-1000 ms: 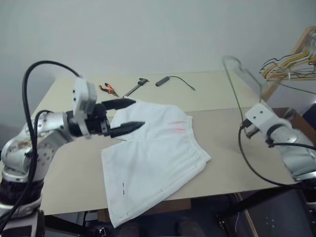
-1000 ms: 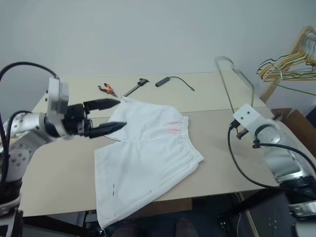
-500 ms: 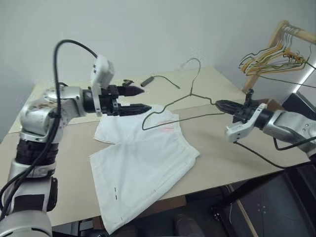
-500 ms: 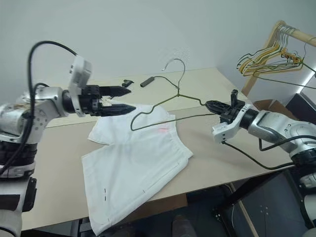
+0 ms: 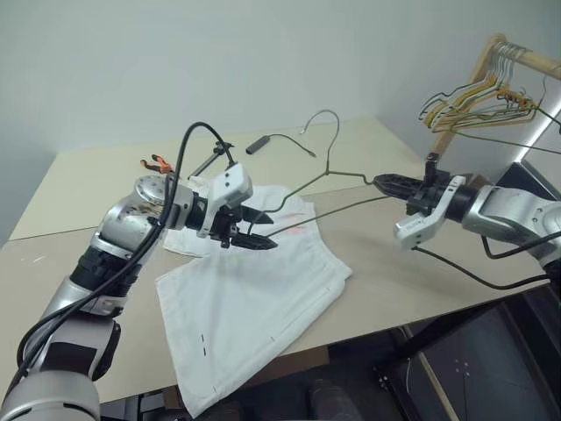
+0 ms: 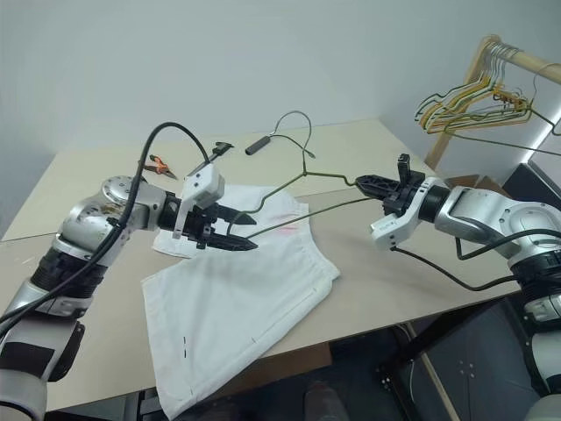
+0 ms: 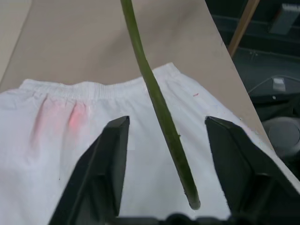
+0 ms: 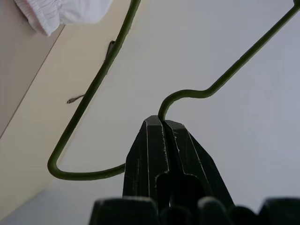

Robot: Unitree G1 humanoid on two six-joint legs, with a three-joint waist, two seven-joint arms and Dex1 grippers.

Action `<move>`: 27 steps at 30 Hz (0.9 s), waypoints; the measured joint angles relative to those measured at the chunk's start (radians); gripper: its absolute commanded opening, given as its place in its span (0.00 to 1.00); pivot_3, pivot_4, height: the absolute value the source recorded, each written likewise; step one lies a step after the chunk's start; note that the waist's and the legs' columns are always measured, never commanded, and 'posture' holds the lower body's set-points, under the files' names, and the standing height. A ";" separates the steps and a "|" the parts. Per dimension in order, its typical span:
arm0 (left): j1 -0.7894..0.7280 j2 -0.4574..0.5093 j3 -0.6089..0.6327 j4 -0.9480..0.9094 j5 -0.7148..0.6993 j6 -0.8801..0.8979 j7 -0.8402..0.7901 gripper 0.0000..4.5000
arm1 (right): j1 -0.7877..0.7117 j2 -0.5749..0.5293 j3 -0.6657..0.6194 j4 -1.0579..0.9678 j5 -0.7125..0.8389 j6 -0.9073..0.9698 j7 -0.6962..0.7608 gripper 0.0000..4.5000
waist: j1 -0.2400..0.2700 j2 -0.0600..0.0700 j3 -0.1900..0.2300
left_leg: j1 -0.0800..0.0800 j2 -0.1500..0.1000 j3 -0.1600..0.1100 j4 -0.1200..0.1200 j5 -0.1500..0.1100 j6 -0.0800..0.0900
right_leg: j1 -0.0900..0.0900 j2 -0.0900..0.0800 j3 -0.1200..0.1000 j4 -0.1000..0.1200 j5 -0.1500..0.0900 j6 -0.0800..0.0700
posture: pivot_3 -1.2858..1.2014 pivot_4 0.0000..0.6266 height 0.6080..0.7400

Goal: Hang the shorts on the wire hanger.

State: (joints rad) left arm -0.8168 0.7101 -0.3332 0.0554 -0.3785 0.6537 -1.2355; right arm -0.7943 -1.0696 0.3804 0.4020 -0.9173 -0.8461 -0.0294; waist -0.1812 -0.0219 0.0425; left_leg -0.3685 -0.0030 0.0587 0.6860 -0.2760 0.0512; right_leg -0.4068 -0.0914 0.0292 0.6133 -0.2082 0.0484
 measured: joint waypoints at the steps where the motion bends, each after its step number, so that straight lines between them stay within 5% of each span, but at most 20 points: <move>1: 0.000 -0.002 0.000 0.000 0.003 0.000 0.001 0.33 | -0.002 0.000 -0.003 0.000 -0.002 0.002 0.002 0.00 | -0.001 0.000 0.000 | 0.000 0.000 0.000 0.000 0.000 0.000 | 0.000 0.000 0.000 0.000 0.000 0.000 | 0.45 0.00 1.00; 5: 0.000 -0.011 0.004 0.003 0.026 0.006 0.021 0.03 | -0.004 0.004 -0.006 -0.002 -0.004 0.005 0.006 0.00 | -0.002 0.000 0.000 | 0.001 0.000 0.000 0.000 0.000 0.000 | 0.000 0.000 0.001 0.001 0.000 0.000 | 0.45 0.00 1.00; 9: 0.000 -0.010 0.037 0.021 0.043 0.010 0.048 0.01 | -0.004 0.005 -0.009 -0.018 -0.003 0.004 0.009 0.00 | -0.002 0.000 0.000 | 0.001 0.000 0.000 0.000 0.000 0.000 | 0.000 0.000 0.001 0.001 0.000 0.000 | 0.45 0.00 1.00; 12: 0.000 -0.011 0.041 0.022 0.052 0.009 0.063 0.00 | -0.004 0.005 -0.015 -0.020 0.054 -0.003 0.063 0.17 | -0.001 0.000 0.000 | 0.001 0.000 0.000 0.000 0.000 0.000 | 0.000 0.000 0.001 0.001 0.000 0.001 | 0.45 0.00 1.00; 17: 0.011 -0.002 0.060 0.018 0.066 -0.008 0.065 0.00 | 0.043 -0.013 -0.014 -0.035 0.326 -0.090 0.256 0.55 | -0.001 0.000 0.000 | 0.001 0.000 0.000 0.000 -0.001 0.001 | 0.001 -0.001 0.002 0.000 0.001 0.001 | 0.45 0.00 1.00; 21: 0.068 0.070 0.058 0.008 0.125 -0.075 0.059 0.00 | 0.165 -0.071 -0.009 -0.132 0.778 -0.004 0.569 0.87 | -0.003 0.000 0.000 | 0.001 0.001 0.000 0.000 -0.001 0.002 | 0.001 -0.001 0.003 0.000 0.001 0.001 | 0.46 0.00 1.00; 27: 0.107 0.113 0.060 -0.023 0.185 -0.156 0.041 0.00 | 0.190 -0.066 -0.055 -0.321 1.313 0.505 0.998 0.87 | 0.011 0.000 0.000 | 0.006 0.002 0.000 0.003 -0.001 0.002 | 0.006 -0.003 0.003 0.000 0.003 0.002 | 0.47 0.00 1.00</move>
State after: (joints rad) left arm -0.7097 0.8236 -0.2737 0.0326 -0.1933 0.4973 -1.1943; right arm -0.6041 -1.1354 0.3258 0.0812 0.3957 -0.3414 0.9685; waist -0.1706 -0.0223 0.0426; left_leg -0.3629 -0.0006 0.0590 0.6888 -0.2773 0.0537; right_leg -0.4007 -0.0941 0.0318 0.6137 -0.2049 0.0505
